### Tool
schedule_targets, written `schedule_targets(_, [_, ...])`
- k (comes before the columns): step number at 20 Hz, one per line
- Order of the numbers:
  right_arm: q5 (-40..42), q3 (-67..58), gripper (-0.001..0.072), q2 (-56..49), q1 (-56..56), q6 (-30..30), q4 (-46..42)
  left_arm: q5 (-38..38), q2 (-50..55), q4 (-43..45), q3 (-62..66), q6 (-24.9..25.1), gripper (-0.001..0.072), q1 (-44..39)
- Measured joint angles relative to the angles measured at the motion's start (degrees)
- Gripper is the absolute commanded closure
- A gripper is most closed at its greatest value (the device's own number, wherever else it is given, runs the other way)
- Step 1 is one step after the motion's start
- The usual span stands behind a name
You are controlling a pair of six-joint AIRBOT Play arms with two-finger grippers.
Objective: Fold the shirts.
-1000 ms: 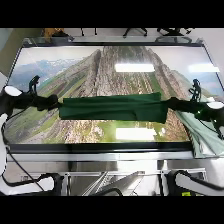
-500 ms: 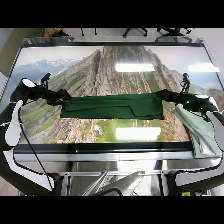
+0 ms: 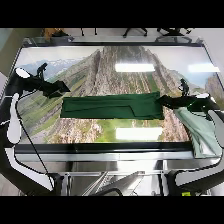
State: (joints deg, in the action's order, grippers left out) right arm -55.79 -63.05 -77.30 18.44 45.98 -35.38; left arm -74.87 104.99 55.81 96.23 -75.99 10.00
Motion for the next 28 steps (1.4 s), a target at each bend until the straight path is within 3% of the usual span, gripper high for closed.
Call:
schedule_targets(2, [-0.8,-0.1,0.0213,-1.4,-1.0,0.6,-0.2,-1.5,0.0,-0.3,1.7,-0.2,0.0,-0.3])
schedule_targets(3, [-1.0,-0.1,0.0311,-2.0,-1.6,0.8,-0.2,-2.1,0.0,-0.3,2.5,-0.3,0.0,-0.7])
schedule_targets(4, [-1.2,-0.1,0.0499,-2.6,-2.4,1.0,-0.3,-3.0,0.0,-0.4,3.3,-0.4,0.0001,-1.4])
schedule_targets(5, [-1.5,-0.1,0.0607,-3.2,-3.1,1.0,-0.6,-3.5,0.0,-0.4,4.0,-0.4,0.0008,-2.2])
schedule_targets(6, [-1.7,-0.1,0.069,-3.6,-3.9,1.0,-1.0,-3.8,0.0,-0.4,4.7,-0.5,0.0172,-3.3])
schedule_targets(8, [-2.3,-0.6,0.0692,-3.9,-5.3,0.7,-1.4,-4.2,0.0,-0.6,5.6,-0.5,0.0613,-6.0])
schedule_targets(9, [-2.5,-1.2,0.0692,-3.9,-5.8,0.5,-1.8,-4.2,0.1,-0.6,5.9,-0.5,0.0694,-7.7])
schedule_targets(13, [-5.8,-6.5,0.0692,-1.7,-6.7,1.5,-3.5,-1.8,1.4,-0.6,6.4,-0.1,0.0694,-16.2])
schedule_targets(21, [-23.1,-25.6,0.0692,6.0,-7.1,10.2,-2.1,12.4,15.0,-0.5,11.2,1.4,0.0694,-38.1])
schedule_targets(25, [-29.1,-31.7,0.0692,8.5,-7.7,14.1,-2.1,13.1,22.3,-0.7,20.1,0.5,0.0695,-44.7])
schedule_targets(28, [-31.2,-33.1,0.0692,9.5,-8.5,16.0,-2.3,12.2,22.1,-0.4,21.6,-0.6,0.0696,-45.9])
